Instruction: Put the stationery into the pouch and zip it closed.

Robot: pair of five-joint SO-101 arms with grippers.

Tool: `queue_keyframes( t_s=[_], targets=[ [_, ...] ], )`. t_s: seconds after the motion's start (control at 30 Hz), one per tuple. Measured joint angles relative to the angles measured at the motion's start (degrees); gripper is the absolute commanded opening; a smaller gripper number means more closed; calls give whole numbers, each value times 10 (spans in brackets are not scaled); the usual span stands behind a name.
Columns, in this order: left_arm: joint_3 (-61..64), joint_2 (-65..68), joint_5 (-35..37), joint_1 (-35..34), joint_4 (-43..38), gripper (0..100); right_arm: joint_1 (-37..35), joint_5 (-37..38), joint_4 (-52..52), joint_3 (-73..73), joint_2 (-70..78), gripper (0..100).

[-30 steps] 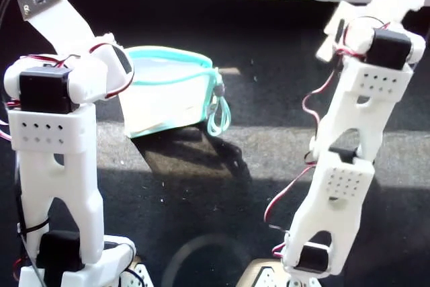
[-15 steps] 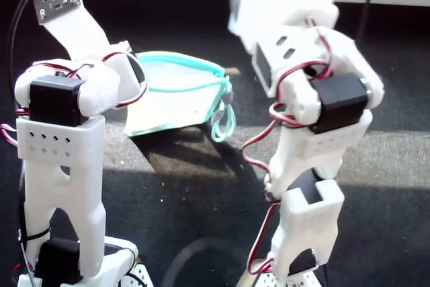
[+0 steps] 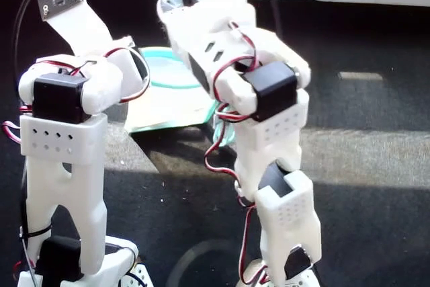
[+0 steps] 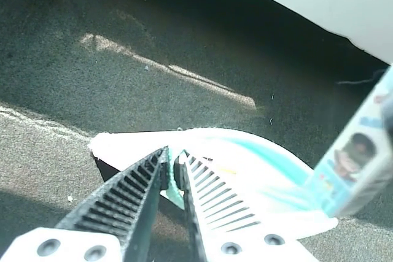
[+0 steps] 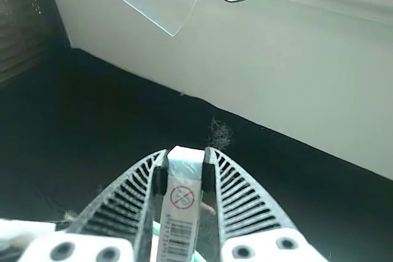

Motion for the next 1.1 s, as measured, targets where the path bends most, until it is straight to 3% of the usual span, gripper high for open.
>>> queue_keyframes(
  t_s=[0.63, 1.1],
  targets=[
    [-43, 8, 0, -62, -2, 12, -10, 0, 13, -1, 113, 5],
    [-8, 3, 0, -64, -7, 13, -11, 0, 28, -11, 141, 5]
  ],
)
